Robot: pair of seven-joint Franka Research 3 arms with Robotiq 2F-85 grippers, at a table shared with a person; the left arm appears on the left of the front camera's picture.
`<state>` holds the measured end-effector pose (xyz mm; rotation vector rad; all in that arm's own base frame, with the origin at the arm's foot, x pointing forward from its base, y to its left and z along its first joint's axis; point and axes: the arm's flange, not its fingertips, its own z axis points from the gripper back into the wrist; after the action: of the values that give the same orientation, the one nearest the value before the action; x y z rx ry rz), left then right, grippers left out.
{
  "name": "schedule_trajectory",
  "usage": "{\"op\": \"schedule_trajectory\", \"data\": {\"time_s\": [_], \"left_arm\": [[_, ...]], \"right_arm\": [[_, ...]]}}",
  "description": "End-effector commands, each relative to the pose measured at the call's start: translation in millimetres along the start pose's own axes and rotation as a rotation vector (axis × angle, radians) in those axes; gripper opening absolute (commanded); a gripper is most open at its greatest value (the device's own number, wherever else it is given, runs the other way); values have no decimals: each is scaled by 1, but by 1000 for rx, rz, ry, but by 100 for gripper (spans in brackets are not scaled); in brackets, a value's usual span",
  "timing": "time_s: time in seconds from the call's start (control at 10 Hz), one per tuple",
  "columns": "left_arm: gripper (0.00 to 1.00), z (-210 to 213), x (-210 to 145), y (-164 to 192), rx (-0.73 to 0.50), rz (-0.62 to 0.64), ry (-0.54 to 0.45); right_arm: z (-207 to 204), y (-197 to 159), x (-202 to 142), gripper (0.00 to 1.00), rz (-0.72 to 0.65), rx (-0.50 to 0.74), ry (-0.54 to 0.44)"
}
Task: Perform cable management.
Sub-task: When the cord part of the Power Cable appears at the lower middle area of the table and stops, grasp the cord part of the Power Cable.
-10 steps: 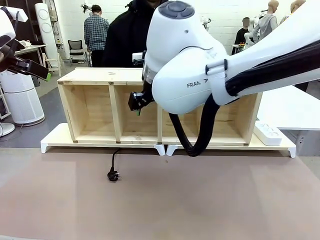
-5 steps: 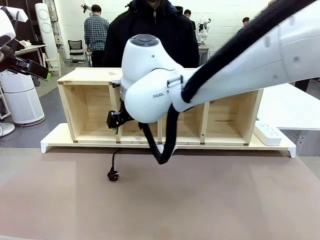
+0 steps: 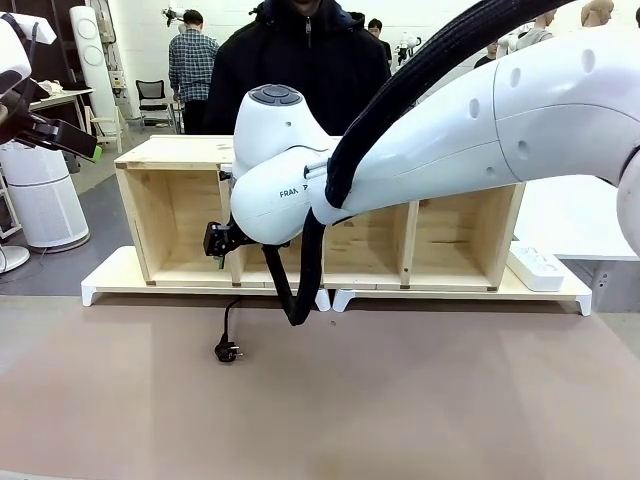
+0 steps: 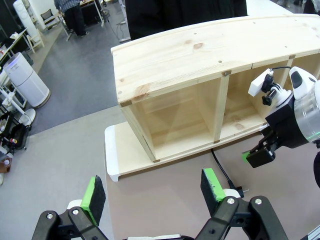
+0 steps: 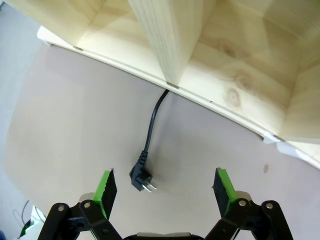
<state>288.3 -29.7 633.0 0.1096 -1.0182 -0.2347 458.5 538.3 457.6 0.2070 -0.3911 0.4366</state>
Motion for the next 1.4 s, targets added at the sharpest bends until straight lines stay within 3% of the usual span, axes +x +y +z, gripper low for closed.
{"op": "schedule_trajectory", "data": {"time_s": [0.0, 0.2, 1.0, 1.3], "left_arm": [[100, -2, 1, 1, 4, 0, -9], [100, -2, 1, 1, 4, 0, -9], [100, -2, 1, 1, 4, 0, -9], [100, -2, 1, 1, 4, 0, -9]], "right_arm": [[-1, 7, 0, 100, -24, -30, 6], [2, 10, -7, 100, 32, -19, -8], [-3, -2, -5, 100, -6, -9, 8], [-19, 19, -17, 100, -32, -41, 3]]}}
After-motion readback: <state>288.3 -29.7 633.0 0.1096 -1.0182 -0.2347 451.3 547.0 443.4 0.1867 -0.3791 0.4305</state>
